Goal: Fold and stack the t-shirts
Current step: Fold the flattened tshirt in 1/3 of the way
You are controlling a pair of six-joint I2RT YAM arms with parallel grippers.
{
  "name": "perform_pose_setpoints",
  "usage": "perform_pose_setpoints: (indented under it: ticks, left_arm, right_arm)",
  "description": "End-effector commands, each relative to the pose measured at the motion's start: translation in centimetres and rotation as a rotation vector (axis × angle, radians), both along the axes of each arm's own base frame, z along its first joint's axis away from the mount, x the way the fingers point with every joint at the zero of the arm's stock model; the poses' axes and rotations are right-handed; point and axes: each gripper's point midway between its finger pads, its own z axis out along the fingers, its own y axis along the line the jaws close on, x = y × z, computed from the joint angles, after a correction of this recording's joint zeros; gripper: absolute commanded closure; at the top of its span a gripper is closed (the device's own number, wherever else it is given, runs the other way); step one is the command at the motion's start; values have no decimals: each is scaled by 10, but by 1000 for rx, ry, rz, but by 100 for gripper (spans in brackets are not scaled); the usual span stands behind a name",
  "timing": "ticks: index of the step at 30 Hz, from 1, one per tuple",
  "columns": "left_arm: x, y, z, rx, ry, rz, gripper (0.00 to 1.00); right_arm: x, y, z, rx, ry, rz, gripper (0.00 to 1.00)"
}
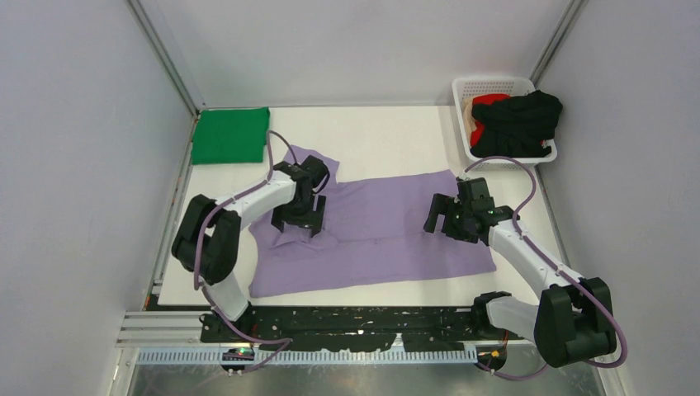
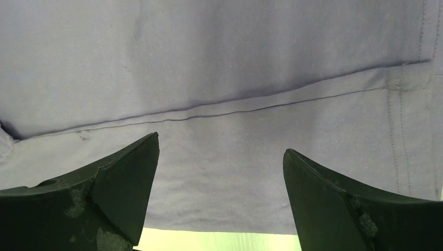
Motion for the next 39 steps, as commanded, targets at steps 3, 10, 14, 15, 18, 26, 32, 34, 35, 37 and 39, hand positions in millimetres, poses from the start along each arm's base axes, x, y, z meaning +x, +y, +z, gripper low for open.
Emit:
perform_pose_setpoints:
  ticks: [3, 10, 14, 15, 18, 26, 32, 34, 35, 37, 39]
  left_arm:
    - [19, 8, -4, 98, -9, -20, 15]
    - [50, 46, 11, 325, -72, 56, 16]
    - [76, 93, 27, 400, -128, 196, 11]
    - [83, 111, 29, 409, -135, 243, 11]
    - [109, 138, 45, 369, -173, 337, 11]
    - [128, 124, 87, 161, -254, 302, 3]
    - [60, -1, 69, -420, -232, 70, 0]
    - [32, -43, 60, -567, -197, 16, 0]
    - [19, -54, 52, -594, -161, 4, 0]
    - [5, -61, 33, -558, -108, 13, 0]
    - [-1, -60, 17, -514, -63, 23, 0]
  right_arm:
    - [20, -3, 15, -14, -81, -8, 5]
    - [20, -10, 19, -31, -103, -29, 4]
    - [20, -14, 20, -46, -107, -43, 4]
    - [19, -15, 21, -47, -108, -46, 5]
    - [20, -22, 23, -76, -120, -70, 5]
    - [22, -25, 27, -85, -137, -85, 5]
    - [22, -24, 23, -82, -124, -78, 5]
    - [23, -22, 21, -73, -118, -71, 5]
    - [23, -21, 21, -71, -117, -68, 5]
    - [24, -19, 20, -65, -116, -64, 5]
    - [23, -19, 18, -65, -111, -63, 5]
